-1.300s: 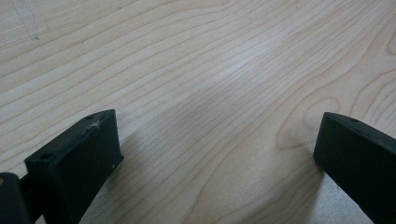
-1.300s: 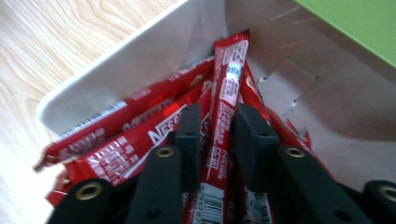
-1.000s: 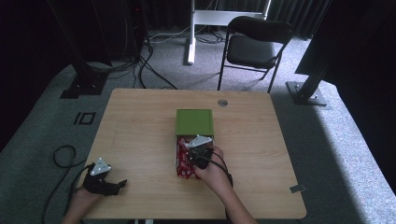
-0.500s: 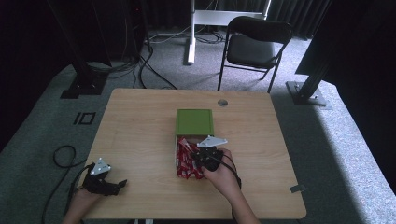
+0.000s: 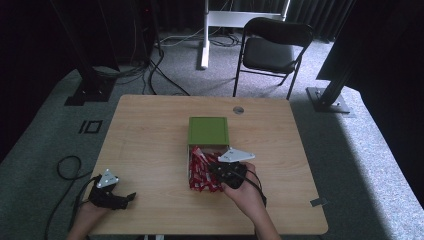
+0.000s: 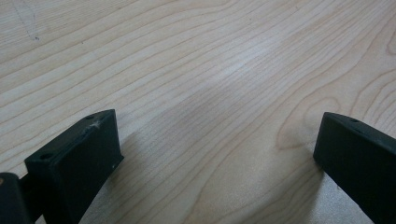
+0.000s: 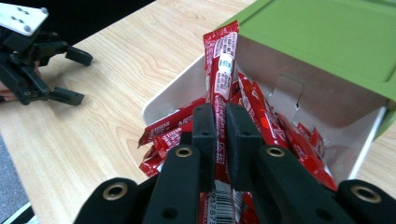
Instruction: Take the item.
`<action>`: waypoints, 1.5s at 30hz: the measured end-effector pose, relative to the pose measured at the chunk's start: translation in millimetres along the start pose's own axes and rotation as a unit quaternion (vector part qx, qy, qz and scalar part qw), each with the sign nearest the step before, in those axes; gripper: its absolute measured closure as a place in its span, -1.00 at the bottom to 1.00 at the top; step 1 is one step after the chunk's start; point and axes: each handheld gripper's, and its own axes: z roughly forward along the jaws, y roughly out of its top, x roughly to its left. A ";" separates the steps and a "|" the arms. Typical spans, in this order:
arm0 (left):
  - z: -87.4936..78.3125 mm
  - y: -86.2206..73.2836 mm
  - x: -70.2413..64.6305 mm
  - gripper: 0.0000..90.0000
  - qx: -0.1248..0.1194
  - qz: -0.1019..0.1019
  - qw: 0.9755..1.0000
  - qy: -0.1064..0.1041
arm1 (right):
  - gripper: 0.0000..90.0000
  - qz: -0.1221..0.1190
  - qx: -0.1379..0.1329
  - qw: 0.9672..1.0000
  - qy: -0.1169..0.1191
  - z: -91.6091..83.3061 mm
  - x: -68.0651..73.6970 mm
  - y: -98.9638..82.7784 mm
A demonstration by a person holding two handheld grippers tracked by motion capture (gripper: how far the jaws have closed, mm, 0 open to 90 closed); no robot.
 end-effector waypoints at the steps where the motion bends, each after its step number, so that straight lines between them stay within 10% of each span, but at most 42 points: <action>1: 0.0 0.0 0.0 -0.97 0.000 0.000 1.000 0.000 | 0.85 0.003 -0.007 1.000 0.000 -2.6 -0.1 0.9; 18: 0.1 0.0 0.0 -0.97 -0.001 -0.001 1.000 0.000 | 0.85 0.054 -0.087 0.993 -0.058 -29.8 -29.6 19.9; 27: 0.0 0.0 0.1 -0.97 0.000 0.000 1.000 0.000 | 0.85 0.099 -0.128 0.981 -0.103 -28.6 -56.7 19.3; 45: 0.0 0.0 0.0 -0.97 0.000 0.000 1.000 0.000 | 0.84 0.189 -0.112 0.958 -0.185 11.3 -107.5 -24.5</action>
